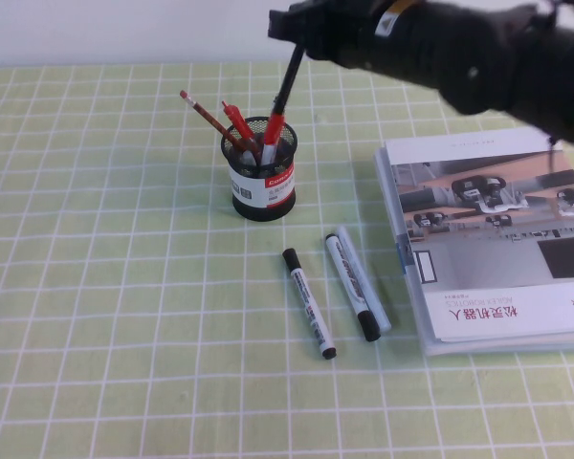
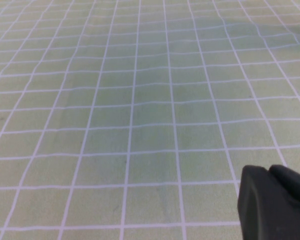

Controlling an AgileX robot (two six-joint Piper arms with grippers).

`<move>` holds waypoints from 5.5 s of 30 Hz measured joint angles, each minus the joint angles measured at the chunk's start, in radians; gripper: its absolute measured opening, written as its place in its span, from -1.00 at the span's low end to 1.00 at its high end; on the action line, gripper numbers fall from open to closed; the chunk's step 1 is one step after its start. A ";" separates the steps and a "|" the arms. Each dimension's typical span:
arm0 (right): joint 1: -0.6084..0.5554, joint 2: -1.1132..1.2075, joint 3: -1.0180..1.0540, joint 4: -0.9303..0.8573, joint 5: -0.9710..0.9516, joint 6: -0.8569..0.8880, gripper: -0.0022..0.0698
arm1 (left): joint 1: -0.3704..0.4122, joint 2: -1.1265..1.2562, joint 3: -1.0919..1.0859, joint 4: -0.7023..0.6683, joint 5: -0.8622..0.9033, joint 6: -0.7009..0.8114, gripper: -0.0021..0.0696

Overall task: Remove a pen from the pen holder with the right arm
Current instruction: 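Take a marker out of the pen holder and lay it on the table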

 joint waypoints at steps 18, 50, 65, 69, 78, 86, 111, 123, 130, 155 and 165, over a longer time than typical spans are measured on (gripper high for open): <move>0.000 -0.147 0.000 -0.159 0.759 -0.004 -0.88 | 0.000 0.000 0.000 0.000 0.000 0.000 -0.96; 0.040 0.311 -0.291 -0.073 0.970 -0.075 -0.88 | 0.000 0.000 0.000 0.000 0.000 0.000 -0.96; 0.040 0.365 -0.299 -0.073 0.850 -0.079 -0.88 | 0.000 0.000 0.000 0.000 0.000 0.000 -0.96; 0.040 0.375 -0.300 -0.073 0.842 -0.079 -0.79 | 0.000 0.000 0.000 0.000 0.000 0.000 -0.96; 0.040 0.382 -0.300 -0.075 0.839 -0.079 -0.47 | 0.000 0.000 0.000 0.000 0.000 0.000 -0.96; 0.040 0.321 -0.300 -0.098 0.916 -0.079 -0.54 | 0.000 0.000 0.000 0.000 0.000 0.000 -0.96; 0.042 -0.761 0.572 -0.166 0.834 -0.061 -0.97 | 0.000 0.000 0.000 0.000 0.000 0.000 -0.96; 0.042 -1.092 0.867 -0.162 0.892 -0.061 -0.97 | 0.000 0.000 0.000 0.000 0.000 0.000 -0.96; 0.042 -1.179 0.992 -0.266 0.757 -0.024 -0.97 | 0.000 0.000 0.000 0.000 0.000 0.000 -0.96; -0.539 -1.786 1.644 -0.342 0.023 0.022 -0.97 | 0.000 0.000 0.000 0.000 0.000 0.000 -0.96; -0.539 -1.863 1.644 -0.342 0.095 0.022 -0.97 | 0.000 0.000 0.000 0.000 0.000 0.000 -0.96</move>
